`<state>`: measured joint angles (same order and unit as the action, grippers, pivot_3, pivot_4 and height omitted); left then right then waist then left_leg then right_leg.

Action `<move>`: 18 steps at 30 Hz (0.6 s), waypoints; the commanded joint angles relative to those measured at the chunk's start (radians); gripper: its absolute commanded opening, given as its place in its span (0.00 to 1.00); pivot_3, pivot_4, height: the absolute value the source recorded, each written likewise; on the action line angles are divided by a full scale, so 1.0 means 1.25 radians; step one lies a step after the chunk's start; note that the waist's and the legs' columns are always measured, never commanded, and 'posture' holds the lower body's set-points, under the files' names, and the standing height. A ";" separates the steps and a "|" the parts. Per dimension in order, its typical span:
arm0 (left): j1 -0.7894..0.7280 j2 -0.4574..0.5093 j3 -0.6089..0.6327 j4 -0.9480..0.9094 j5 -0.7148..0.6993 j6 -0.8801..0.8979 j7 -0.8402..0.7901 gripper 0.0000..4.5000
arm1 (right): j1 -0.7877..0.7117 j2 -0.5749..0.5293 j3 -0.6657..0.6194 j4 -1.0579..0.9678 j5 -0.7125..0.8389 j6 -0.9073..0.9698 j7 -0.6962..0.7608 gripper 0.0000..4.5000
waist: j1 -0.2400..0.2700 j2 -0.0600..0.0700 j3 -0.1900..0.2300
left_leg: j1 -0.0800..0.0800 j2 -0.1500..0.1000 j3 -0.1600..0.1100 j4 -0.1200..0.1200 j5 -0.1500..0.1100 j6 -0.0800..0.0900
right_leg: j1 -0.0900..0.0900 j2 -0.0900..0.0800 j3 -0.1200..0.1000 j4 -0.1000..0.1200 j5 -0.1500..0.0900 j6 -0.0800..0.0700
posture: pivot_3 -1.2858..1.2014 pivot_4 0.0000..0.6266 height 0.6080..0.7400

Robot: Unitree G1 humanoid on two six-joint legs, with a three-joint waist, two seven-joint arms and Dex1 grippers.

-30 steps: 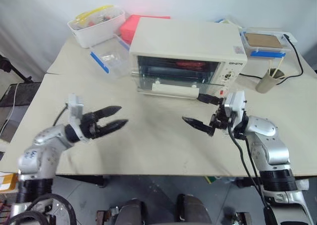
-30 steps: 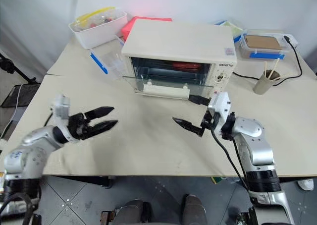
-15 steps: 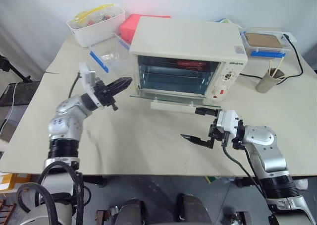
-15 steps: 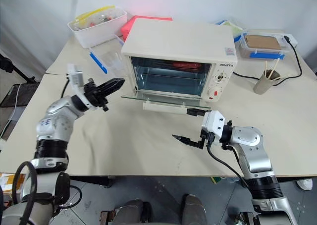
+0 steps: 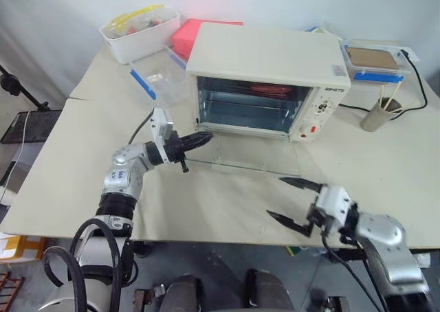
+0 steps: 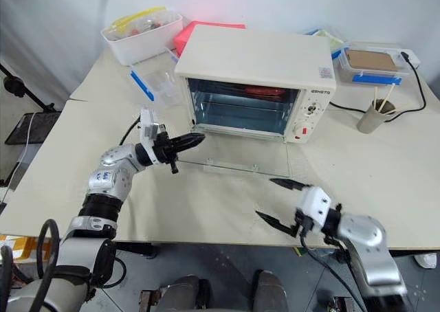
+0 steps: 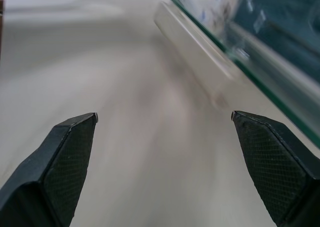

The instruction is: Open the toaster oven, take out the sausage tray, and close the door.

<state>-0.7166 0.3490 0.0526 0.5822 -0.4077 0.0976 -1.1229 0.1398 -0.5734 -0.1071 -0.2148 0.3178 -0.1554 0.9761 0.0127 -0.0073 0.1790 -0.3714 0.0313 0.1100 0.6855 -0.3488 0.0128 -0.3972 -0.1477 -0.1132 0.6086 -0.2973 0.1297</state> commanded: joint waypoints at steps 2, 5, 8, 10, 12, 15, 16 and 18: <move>0.037 0.008 -0.007 -0.056 0.012 -0.011 -0.012 0.01 | 0.140 0.000 -0.115 -0.096 0.011 -0.012 -0.070 1.00 | 0.004 0.000 0.000 | 0.000 0.000 0.000 0.000 0.000 0.000 | 0.000 0.000 0.000 0.000 0.000 0.000 | 0.52 0.24 1.00; 0.107 0.016 -0.027 -0.087 0.041 -0.051 -0.018 0.01 | 0.162 -0.012 -0.196 -0.146 0.016 0.030 -0.140 1.00 | -0.002 0.000 0.000 | 0.002 0.000 0.002 0.000 0.000 0.000 | 0.001 0.000 0.002 0.001 0.000 0.000 | 0.52 0.24 1.00; 0.141 0.017 -0.028 -0.105 0.049 -0.074 -0.010 0.01 | 0.103 -0.036 -0.186 -0.184 0.008 0.093 -0.176 1.00 | -0.011 -0.001 0.000 | 0.003 0.001 0.000 0.000 0.000 0.000 | 0.001 0.000 0.003 0.002 0.000 0.000 | 0.52 0.24 1.00; 0.154 0.017 -0.023 -0.112 0.049 -0.087 -0.002 0.01 | 0.053 -0.049 -0.152 -0.209 -0.043 0.161 -0.221 1.00 | -0.011 0.000 -0.001 | 0.004 0.002 -0.004 0.000 0.001 -0.001 | 0.001 0.000 0.003 0.002 0.000 0.000 | 0.52 0.24 1.00; 0.170 0.018 -0.014 -0.125 0.043 -0.099 0.003 0.01 | -0.018 -0.066 -0.102 -0.232 -0.152 0.291 -0.308 1.00 | -0.010 0.001 -0.001 | 0.003 0.001 -0.005 0.000 0.001 -0.001 | 0.001 0.000 0.003 0.002 0.000 0.000 | 0.52 0.24 1.00; 0.213 0.023 0.013 -0.194 0.003 -0.077 0.010 0.13 | -0.191 -0.041 0.041 -0.207 -0.191 0.307 -0.294 1.00 | -0.017 0.001 -0.001 | 0.003 0.001 -0.005 0.000 0.001 0.000 | 0.000 -0.001 0.003 0.002 0.000 0.000 | 0.52 0.24 1.00; 0.226 0.024 0.021 -0.220 -0.007 -0.072 0.018 0.20 | -0.241 -0.031 0.083 -0.187 -0.217 0.297 -0.295 1.00 | -0.020 0.001 -0.001 | 0.003 0.001 -0.004 0.001 0.000 0.000 | -0.001 0.000 0.003 0.003 0.000 0.000 | 0.52 0.24 1.00; 0.257 0.037 0.028 -0.290 -0.034 -0.026 0.024 0.34 | -0.334 -0.009 0.160 -0.116 -0.296 0.263 -0.316 1.00 | -0.019 0.001 -0.001 | 0.002 0.002 -0.005 0.001 0.001 -0.001 | -0.001 0.000 0.002 0.003 0.000 -0.001 | 0.52 0.24 1.00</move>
<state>-0.4092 0.3787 0.0645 0.2961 -0.4120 0.0340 -1.1012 -0.2492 -0.5929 0.0486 -0.3968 0.0107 0.2069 0.6046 -0.0112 -0.0065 0.1777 -0.3689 0.0338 0.1031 0.6861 -0.3479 0.0119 -0.3987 -0.1474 -0.1108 0.6127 -0.2979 0.1284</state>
